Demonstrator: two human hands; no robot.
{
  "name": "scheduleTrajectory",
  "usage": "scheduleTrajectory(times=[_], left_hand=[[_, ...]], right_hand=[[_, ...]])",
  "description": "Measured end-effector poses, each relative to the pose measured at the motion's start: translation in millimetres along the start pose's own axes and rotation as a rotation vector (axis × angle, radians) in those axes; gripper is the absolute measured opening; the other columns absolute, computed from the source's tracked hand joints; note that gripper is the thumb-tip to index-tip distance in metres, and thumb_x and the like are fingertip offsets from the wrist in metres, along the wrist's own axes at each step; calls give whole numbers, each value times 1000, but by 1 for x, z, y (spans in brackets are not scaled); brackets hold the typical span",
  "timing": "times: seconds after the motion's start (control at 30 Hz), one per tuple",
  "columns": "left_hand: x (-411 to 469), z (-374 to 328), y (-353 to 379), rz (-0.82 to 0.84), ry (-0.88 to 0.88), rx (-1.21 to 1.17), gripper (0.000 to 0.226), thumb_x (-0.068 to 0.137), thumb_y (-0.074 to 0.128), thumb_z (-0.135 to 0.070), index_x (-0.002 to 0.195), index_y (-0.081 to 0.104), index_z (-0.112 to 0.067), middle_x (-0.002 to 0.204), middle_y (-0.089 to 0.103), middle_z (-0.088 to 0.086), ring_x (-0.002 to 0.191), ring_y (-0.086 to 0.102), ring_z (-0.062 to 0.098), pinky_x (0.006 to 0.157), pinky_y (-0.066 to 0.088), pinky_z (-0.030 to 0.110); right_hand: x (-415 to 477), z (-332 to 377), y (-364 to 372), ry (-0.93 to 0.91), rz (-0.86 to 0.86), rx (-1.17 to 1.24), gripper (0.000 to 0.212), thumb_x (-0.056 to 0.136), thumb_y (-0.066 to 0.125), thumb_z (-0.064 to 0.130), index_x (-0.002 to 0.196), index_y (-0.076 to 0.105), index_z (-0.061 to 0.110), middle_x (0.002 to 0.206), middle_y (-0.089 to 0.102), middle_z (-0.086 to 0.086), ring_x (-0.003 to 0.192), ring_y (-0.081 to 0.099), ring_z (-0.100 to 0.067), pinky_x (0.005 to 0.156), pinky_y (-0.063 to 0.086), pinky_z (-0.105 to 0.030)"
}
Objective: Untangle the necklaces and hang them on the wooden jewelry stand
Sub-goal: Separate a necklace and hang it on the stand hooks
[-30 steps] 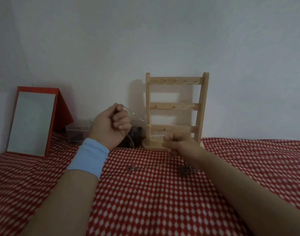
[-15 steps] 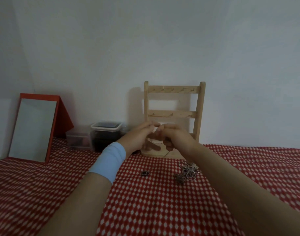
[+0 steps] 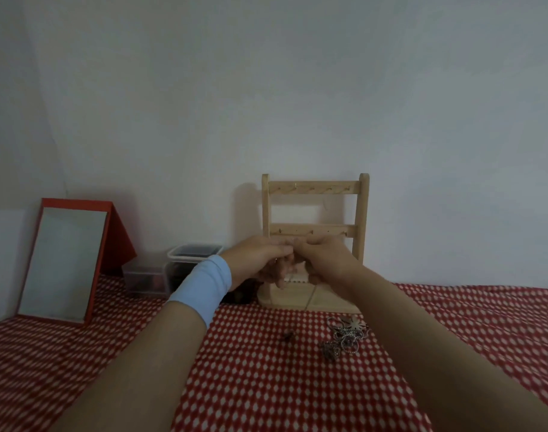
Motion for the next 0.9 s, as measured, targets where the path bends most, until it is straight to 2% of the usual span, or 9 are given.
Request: scheduleTrajectory(times=[0.07, 0.13, 0.23, 0.3, 0.53, 0.63, 0.7, 0.8, 0.9], left_hand=[[1, -7, -12, -55, 15, -57, 24, 95, 56, -28, 79, 66, -14, 62, 65, 3, 64, 62, 23, 73, 51, 37], [5, -16, -17, -38, 40, -155, 33, 97, 54, -28, 68, 67, -17, 58, 59, 0, 60, 57, 19, 67, 51, 32], [9, -23, -19, 43, 36, -289, 45, 98, 49, -27, 54, 58, -19, 51, 48, -2, 56, 51, 18, 68, 43, 31], [12, -25, -20, 101, 29, -313, 41, 97, 48, -27, 57, 49, -19, 53, 49, -1, 58, 51, 18, 71, 41, 33], [23, -34, -26, 161, 54, -449, 41, 85, 60, -28, 49, 43, -19, 53, 51, 1, 64, 56, 20, 73, 41, 35], [26, -41, -38, 142, 124, -693, 35, 82, 60, -28, 51, 48, -17, 54, 51, 0, 68, 61, 24, 74, 44, 36], [27, -42, -47, 97, 144, -761, 26, 85, 60, -27, 61, 55, -16, 56, 52, -1, 67, 63, 23, 71, 49, 35], [35, -35, -57, -39, 114, -624, 24, 96, 54, -24, 74, 58, -16, 63, 57, -1, 61, 65, 18, 61, 55, 29], [44, -39, -67, -189, 140, -459, 20, 98, 55, -19, 80, 59, -13, 75, 65, 4, 68, 72, 19, 62, 54, 27]], right_hand=[[4, 5, -9, 29, -23, -14, 26, 97, 66, 32, 96, 77, 9, 69, 62, -2, 46, 39, -7, 45, 31, -24], [6, 11, -4, 64, 104, 111, 26, 100, 61, 33, 97, 74, 10, 65, 53, 3, 49, 33, -8, 46, 24, -24], [3, 25, 8, 97, 308, 110, 32, 103, 53, 37, 78, 61, 20, 63, 44, 5, 52, 27, -10, 49, 19, -25], [5, 33, 5, 104, 331, 61, 37, 101, 51, 41, 70, 47, 22, 64, 43, 4, 53, 27, -12, 50, 24, -25], [23, 54, -6, 44, 210, 329, 49, 97, 51, 32, 55, 28, 22, 63, 46, -1, 51, 32, -16, 50, 32, -28], [30, 53, -19, 38, 110, 483, 48, 97, 52, 29, 54, 34, 21, 56, 33, 1, 48, 26, -15, 45, 29, -28], [33, 51, -25, 46, 91, 451, 38, 98, 50, 28, 62, 46, 19, 55, 30, 2, 46, 24, -14, 44, 27, -26], [34, 49, -29, 75, 70, 338, 28, 101, 49, 27, 75, 52, 19, 58, 33, 2, 45, 29, -14, 45, 32, -26], [35, 55, -45, 31, -80, 237, 21, 103, 55, 25, 86, 59, 14, 63, 49, -1, 46, 40, -15, 48, 42, -29]])
Point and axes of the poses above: each hand's wrist, its own x-axis towards the middle knuckle, its own y-axis out of the palm, z = x × y, the point moved 9 cm from there along x, towards the middle knuckle
